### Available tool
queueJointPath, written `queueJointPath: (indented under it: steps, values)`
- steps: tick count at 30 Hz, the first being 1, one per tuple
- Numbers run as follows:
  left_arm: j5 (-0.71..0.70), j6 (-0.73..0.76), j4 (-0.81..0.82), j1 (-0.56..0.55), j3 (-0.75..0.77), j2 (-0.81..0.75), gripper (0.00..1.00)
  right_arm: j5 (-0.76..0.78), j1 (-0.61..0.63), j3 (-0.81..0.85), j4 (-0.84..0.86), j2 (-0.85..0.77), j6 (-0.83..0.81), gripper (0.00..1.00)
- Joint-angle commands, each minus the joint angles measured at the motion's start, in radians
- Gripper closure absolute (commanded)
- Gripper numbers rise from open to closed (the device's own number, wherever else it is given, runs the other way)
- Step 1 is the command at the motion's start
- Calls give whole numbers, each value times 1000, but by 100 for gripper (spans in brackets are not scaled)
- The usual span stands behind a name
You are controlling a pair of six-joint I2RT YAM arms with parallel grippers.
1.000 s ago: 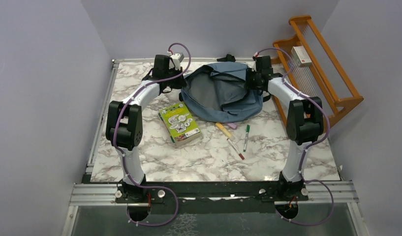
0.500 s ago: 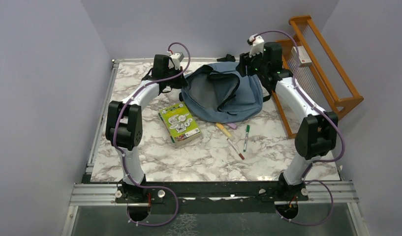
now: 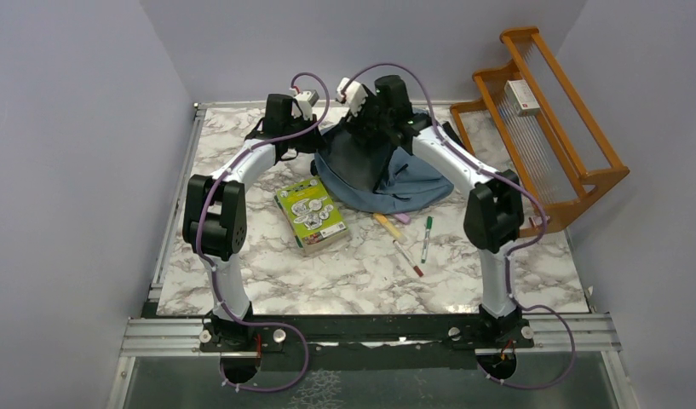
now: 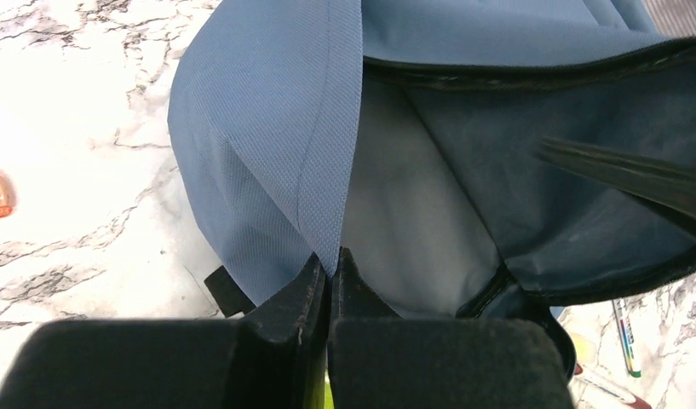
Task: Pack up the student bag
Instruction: Adjust the student bag at the center of the board.
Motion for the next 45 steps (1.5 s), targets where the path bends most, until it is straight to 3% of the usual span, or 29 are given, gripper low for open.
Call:
queueJointPath:
  steps: [1, 7, 14, 23, 30, 39, 45]
  values:
    - [47, -8, 38, -2, -6, -43, 100, 141, 2, 165, -146, 159, -166, 29]
    - [49, -8, 38, -2, -5, -43, 100, 192, 1, 246, -221, 261, -181, 27]
    - [49, -8, 38, -2, -3, -45, 100, 206, 1, 221, -219, 247, -143, 33]
    - [47, -4, 34, -2, -3, -51, 100, 77, -2, 54, -216, 118, -161, 29]
    - [54, -9, 34, -2, -3, -52, 100, 79, -2, -50, -231, 40, -219, 25]
    - [53, -8, 34, -2, -11, -60, 100, 263, -2, -58, -145, 61, -212, 27]
    - [60, -6, 34, -2, -10, -61, 100, 329, -3, -12, -85, 115, -201, 38]
